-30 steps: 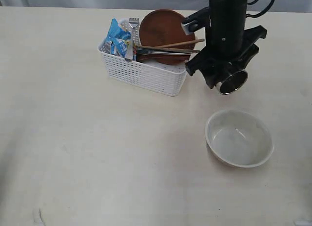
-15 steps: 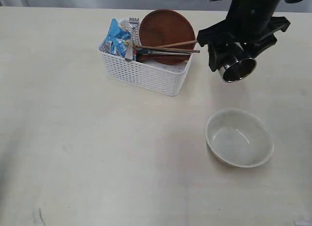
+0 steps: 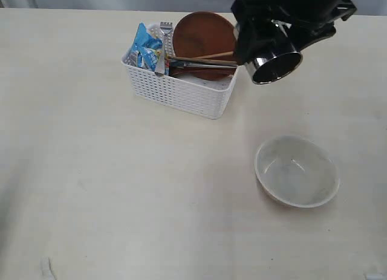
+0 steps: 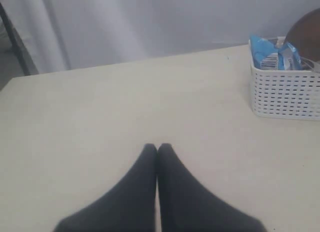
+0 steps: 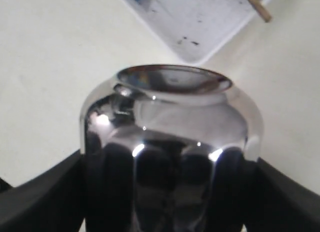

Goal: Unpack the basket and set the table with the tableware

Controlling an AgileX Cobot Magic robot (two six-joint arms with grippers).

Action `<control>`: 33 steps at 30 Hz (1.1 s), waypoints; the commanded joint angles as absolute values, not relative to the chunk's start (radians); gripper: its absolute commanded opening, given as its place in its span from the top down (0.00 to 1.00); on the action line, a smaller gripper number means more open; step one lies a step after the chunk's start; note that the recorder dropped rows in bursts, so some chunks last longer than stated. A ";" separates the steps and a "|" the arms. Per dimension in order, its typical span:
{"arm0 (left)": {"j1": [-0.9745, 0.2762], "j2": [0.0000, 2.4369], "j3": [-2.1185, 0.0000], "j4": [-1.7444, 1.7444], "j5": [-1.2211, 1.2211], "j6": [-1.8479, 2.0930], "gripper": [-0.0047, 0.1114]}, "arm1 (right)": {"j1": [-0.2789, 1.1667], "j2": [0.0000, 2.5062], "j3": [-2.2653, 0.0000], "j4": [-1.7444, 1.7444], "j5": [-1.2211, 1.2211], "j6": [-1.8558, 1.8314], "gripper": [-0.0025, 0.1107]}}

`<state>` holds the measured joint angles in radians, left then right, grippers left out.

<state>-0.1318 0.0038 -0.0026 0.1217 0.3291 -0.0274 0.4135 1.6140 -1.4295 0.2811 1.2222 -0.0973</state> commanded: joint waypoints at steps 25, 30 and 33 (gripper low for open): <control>-0.138 0.000 0.000 0.126 0.320 -0.027 0.96 | 0.760 1.574 -1.307 0.263 1.221 -0.158 0.98; -0.138 0.000 0.000 0.126 0.318 -0.025 0.96 | 0.760 1.574 -1.307 0.263 1.221 -0.170 0.98; -0.138 0.000 0.000 0.152 0.309 -0.025 0.96 | 0.760 1.574 -1.307 0.263 1.221 -0.172 0.98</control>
<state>-0.1318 0.0038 -0.0026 0.1238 0.3291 -0.0274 0.7600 1.5833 -1.3069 0.2671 1.2222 -0.1567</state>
